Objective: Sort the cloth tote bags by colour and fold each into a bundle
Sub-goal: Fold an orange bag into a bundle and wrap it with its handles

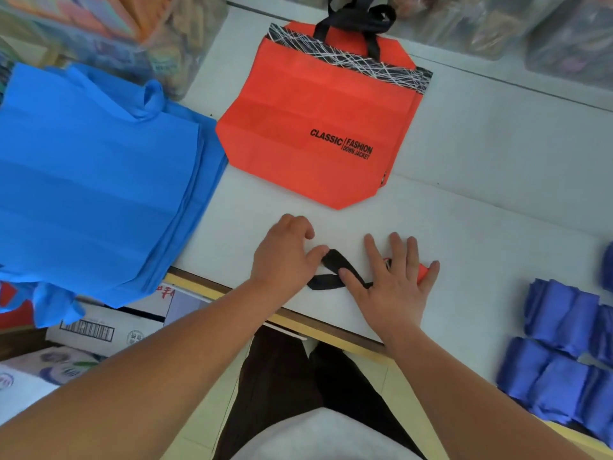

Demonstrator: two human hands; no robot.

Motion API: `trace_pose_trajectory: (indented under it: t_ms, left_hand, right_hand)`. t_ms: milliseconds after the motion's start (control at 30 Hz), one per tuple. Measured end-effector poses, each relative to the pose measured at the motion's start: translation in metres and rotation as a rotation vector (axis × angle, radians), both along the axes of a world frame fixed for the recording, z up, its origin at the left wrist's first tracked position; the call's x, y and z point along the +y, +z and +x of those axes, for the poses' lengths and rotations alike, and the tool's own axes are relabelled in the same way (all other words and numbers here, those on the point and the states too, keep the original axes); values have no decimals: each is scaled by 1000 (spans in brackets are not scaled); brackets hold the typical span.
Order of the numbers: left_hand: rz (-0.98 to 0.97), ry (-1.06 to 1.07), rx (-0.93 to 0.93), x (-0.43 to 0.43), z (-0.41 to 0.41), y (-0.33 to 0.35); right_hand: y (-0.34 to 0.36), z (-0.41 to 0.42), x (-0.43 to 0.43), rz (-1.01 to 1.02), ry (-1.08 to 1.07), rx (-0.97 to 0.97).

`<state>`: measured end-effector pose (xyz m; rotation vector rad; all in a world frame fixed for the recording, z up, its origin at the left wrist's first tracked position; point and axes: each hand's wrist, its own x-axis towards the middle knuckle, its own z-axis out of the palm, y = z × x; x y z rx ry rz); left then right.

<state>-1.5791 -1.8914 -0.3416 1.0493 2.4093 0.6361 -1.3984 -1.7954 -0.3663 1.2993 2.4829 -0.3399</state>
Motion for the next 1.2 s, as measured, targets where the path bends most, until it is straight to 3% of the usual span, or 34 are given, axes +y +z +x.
trace_pose_trajectory:
  t_ms: [67, 133, 200, 333, 500, 600, 733, 833, 1033, 1133, 1200]
  left_hand:
    - [233, -428, 168, -8, -7, 1]
    - [276, -810, 208, -16, -13, -9]
    - [171, -978, 202, -23, -24, -23]
    - [90, -1058, 166, -21, -48, -33]
    - [-115, -938, -144, -10, -51, -10]
    - [-221, -688, -410, -11, -45, 4]
    - [-111, -308, -780, -9, -24, 19]
    - [-41, -33, -725, 1, -3, 17]
    - [-181, 417, -781, 15, 35, 11]
    - [-149, 413, -848, 17, 29, 19]
    - [-170, 258, -797, 12, 24, 20]
  right_hand:
    - [-1, -1, 0, 2, 5, 8]
    - [-1, 0, 1, 13, 4, 22]
    - [-1, 0, 1, 7, 3, 18]
    - [-1, 0, 3, -30, 1, 34]
    - [4, 2, 8, -124, 11, -1]
    - [7, 1, 11, -175, 6, -28]
    - [9, 0, 13, -228, -20, -6]
    - [11, 1, 15, -261, -36, 39]
    - [9, 0, 10, -189, -22, 21]
    - [4, 2, 9, -132, 13, 2]
    - [1, 3, 9, -114, 22, 6]
